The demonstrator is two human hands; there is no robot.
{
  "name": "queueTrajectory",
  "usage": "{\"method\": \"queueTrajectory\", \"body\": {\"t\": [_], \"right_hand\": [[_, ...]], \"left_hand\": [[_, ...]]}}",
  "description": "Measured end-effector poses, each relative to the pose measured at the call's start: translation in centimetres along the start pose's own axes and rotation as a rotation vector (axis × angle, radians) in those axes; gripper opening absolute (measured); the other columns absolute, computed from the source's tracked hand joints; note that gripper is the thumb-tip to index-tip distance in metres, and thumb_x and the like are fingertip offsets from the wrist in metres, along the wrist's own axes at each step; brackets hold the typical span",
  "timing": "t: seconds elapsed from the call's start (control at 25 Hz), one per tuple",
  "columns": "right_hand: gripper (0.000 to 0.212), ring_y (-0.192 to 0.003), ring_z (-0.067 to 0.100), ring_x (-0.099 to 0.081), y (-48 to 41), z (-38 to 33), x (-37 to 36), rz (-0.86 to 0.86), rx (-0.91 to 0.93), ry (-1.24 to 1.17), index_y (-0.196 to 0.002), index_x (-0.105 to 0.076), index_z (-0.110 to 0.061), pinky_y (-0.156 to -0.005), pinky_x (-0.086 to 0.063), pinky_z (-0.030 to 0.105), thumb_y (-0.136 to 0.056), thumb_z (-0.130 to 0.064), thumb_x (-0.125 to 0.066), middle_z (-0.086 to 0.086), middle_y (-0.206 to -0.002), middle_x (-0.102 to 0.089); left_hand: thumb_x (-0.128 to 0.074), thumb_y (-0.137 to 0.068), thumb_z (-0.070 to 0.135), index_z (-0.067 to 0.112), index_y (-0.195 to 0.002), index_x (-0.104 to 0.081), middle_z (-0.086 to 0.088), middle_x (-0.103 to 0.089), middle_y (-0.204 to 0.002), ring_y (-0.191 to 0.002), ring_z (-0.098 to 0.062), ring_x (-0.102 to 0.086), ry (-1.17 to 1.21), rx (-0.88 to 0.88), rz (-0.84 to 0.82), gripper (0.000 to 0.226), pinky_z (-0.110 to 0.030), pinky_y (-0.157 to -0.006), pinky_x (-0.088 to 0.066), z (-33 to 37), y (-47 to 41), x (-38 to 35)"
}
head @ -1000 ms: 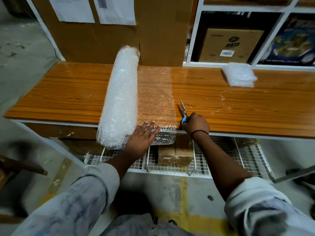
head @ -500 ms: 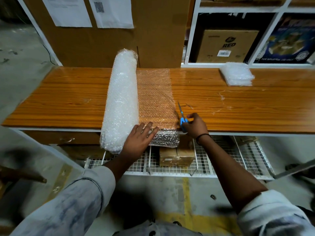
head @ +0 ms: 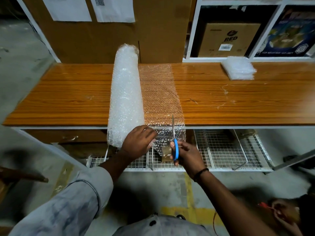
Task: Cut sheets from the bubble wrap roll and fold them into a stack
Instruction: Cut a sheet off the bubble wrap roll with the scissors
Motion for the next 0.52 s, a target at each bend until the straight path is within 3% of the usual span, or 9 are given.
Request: {"method": "queueTrajectory", "body": {"t": [0.16, 0.36, 0.52], "right_hand": [[0.054, -0.059, 0.023, -0.065, 2.8, 2.0, -1.3, -0.032, -0.021, -0.016, -0.117, -0.069, 0.006, -0.044, -0.047, 0.027, -0.08, -0.032, -0.076, 0.002, -0.07, -0.069], [0.057, -0.063, 0.029, -0.064, 4.2, 3.8, -2.9, -0.104, -0.108, -0.012, -0.112, -0.074, -0.002, -0.049, -0.043, 0.031, -0.083, -0.052, -0.073, 0.02, -0.07, -0.062], [0.048, -0.058, 0.027, -0.063, 4.8, 3.9, -4.4, -0.105, -0.128, 0.03, -0.097, -0.074, -0.005, -0.05, -0.043, 0.03, -0.084, -0.051, -0.071, 0.024, -0.07, -0.063]], "left_hand": [[-0.078, -0.083, 0.024, 0.011, -0.11, -0.069, -0.01, -0.07, -0.107, -0.1, -0.03, -0.063, 0.002, 0.0, 0.042, 0.032, -0.041, -0.09, -0.053, -0.2, 0.7, 0.1], [-0.08, -0.079, 0.022, 0.01, -0.106, -0.071, -0.01, -0.071, -0.103, -0.1, -0.03, -0.063, 0.003, -0.008, 0.021, 0.031, -0.041, -0.09, -0.052, -1.0, 1.3, 0.1], [-0.07, -0.084, 0.023, 0.011, -0.101, -0.071, -0.008, -0.071, -0.1, -0.1, -0.03, -0.062, 0.021, -0.016, 0.045, 0.021, -0.04, -0.09, -0.051, -1.1, 1.4, 0.3]]}}
Point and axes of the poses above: each hand's wrist, its own y-axis away from the middle knuckle, its own x-axis out of the back of the hand, z = x × y, the point moved 3 cm from there along -y, towards the middle knuckle
